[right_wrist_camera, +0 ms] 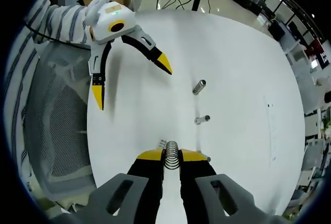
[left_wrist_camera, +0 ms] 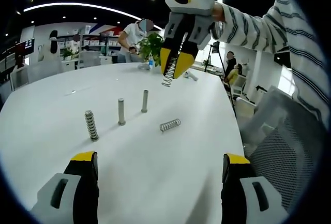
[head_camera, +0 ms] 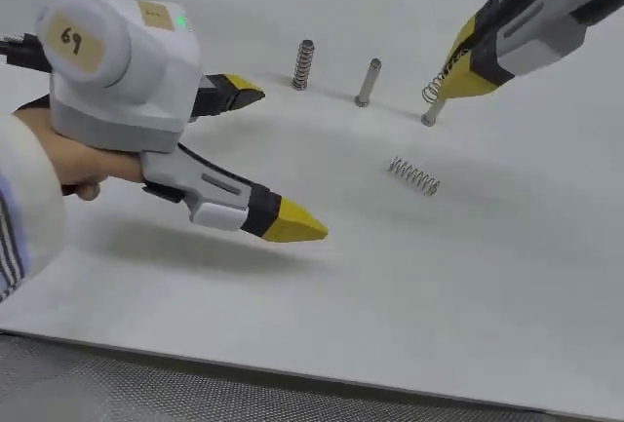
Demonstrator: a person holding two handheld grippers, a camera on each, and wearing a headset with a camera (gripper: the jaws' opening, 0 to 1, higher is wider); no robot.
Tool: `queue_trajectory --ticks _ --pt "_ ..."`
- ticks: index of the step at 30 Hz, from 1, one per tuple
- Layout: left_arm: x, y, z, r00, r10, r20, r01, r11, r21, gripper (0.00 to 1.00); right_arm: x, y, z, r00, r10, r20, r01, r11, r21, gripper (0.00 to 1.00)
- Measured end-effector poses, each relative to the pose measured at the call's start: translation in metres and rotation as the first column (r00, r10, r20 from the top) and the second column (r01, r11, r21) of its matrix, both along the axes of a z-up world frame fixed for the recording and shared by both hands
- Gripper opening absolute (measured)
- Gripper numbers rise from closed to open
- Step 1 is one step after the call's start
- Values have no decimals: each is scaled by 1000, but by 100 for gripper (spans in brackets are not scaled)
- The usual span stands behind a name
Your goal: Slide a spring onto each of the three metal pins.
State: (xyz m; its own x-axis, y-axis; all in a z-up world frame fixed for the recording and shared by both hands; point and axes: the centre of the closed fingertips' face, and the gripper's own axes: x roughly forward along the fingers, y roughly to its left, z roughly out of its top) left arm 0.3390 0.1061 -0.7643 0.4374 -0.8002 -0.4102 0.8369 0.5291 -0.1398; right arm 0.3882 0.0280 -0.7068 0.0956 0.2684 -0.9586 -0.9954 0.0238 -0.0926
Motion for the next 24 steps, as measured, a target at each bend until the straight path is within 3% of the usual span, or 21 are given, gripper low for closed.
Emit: queue_trajectory --ticks 11,16,21,24 --pt "5 2 1 1000 8 12 -8 1000 13 98 29 10 -17 998 63 26 -61 996 -66 8" --pt "5 5 -2 1000 12 -12 -12 1000 6 98 43 14 -26 998 65 21 -62 994 -90 8" --pt "7 8 3 999 34 -12 -34 999 -18 98 57 16 -31 998 54 20 -52 993 -103 8" --pt "8 9 3 999 34 -6 -34 999 -9 98 62 18 -31 998 58 21 -55 992 -109 8"
